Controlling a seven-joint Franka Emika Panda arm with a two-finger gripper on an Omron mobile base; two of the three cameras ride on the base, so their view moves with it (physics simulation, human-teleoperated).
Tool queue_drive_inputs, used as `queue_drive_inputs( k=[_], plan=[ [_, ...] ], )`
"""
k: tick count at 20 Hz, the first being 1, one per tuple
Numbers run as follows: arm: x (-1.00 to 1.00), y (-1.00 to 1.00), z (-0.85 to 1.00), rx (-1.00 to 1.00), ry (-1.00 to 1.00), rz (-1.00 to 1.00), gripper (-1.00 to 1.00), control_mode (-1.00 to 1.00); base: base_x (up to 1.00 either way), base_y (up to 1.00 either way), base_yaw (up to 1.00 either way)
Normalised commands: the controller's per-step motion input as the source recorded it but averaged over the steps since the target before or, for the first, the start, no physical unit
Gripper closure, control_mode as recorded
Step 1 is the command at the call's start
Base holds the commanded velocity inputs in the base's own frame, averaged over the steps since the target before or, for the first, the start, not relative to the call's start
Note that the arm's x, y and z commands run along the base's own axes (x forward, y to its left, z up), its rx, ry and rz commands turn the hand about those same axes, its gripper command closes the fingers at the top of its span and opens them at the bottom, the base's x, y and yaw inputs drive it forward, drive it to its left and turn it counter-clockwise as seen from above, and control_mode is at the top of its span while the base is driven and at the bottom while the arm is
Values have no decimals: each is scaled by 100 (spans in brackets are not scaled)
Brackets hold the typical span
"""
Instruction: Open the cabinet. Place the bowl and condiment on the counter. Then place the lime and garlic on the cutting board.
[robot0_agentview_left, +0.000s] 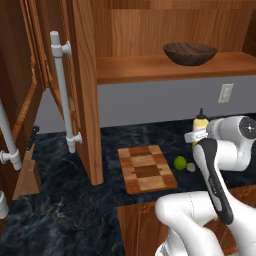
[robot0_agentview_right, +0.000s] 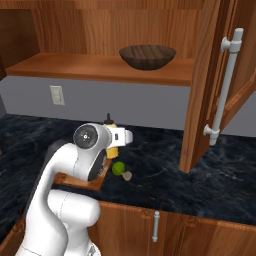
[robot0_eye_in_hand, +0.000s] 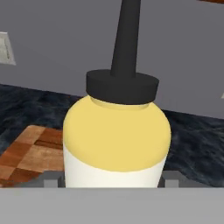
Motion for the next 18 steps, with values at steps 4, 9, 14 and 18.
queue_drive_inputs(
  k=[4,9,14,18],
  plan=[
    [91,-21,-37,-1,0,0,100,-100,0,0,0],
    [77,-37,-12,0,0,4,100,-100,0,0,0],
    [80,-24,-18,0,0,10,100,-100,0,0,0],
    [80,-1,-22,0,2,12,100,-100,0,0,0]
  ],
)
